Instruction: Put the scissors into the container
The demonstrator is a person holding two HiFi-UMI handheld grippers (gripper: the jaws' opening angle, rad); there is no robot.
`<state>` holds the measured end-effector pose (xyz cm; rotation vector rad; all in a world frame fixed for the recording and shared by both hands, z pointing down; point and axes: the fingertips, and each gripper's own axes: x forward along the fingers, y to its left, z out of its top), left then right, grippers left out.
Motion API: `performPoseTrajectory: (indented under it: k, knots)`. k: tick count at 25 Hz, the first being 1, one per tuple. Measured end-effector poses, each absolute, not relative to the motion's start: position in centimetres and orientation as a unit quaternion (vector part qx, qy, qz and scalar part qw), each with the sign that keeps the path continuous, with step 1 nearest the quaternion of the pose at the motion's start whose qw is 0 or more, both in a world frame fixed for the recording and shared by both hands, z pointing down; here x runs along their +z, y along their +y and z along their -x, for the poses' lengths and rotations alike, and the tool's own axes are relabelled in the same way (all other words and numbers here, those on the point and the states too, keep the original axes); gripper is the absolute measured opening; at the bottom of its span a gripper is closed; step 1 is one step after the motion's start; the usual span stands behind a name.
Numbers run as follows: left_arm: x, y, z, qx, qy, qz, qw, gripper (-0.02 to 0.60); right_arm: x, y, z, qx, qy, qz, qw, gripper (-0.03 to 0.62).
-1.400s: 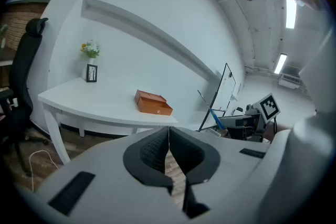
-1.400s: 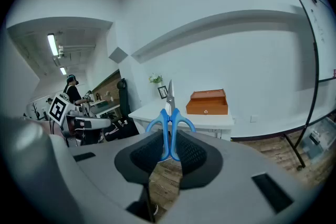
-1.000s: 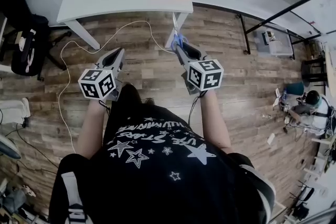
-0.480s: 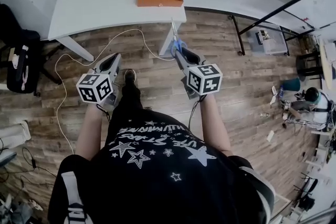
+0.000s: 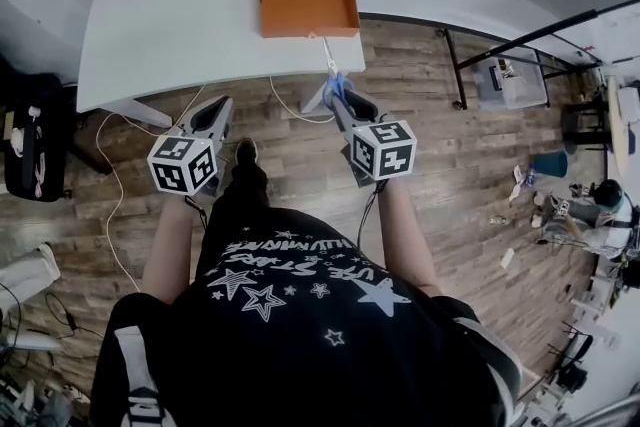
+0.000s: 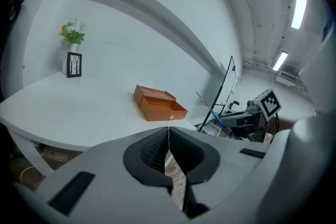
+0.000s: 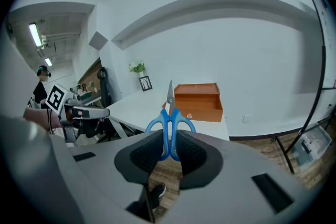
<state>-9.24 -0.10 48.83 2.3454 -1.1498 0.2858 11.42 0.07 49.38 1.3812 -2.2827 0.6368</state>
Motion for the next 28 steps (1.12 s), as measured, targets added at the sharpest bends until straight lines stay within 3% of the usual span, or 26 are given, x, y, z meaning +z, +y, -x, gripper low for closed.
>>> performPoseTrajectory:
  k: [12, 23, 28]
  knots:
    - [49.6, -17.4, 11.6, 0.117, -0.382, -0.876, 0.269, 0.020, 51.6, -15.7, -7.9, 0.237, -0.794, -0.502, 0.250, 0.100]
    - [50.7, -27.4, 15.0, 0.111, -0.367, -0.877, 0.290, 0.020, 55.1, -23.5, -6.9, 0.149, -0.768, -0.422, 0.459, 0.100]
    - [50.7, -30.0, 15.6, 0.105, -0.362, -0.880, 0.289, 0.020, 55.6, -25.8, -6.7, 0.129, -0.754, -0.388, 0.513, 0.100]
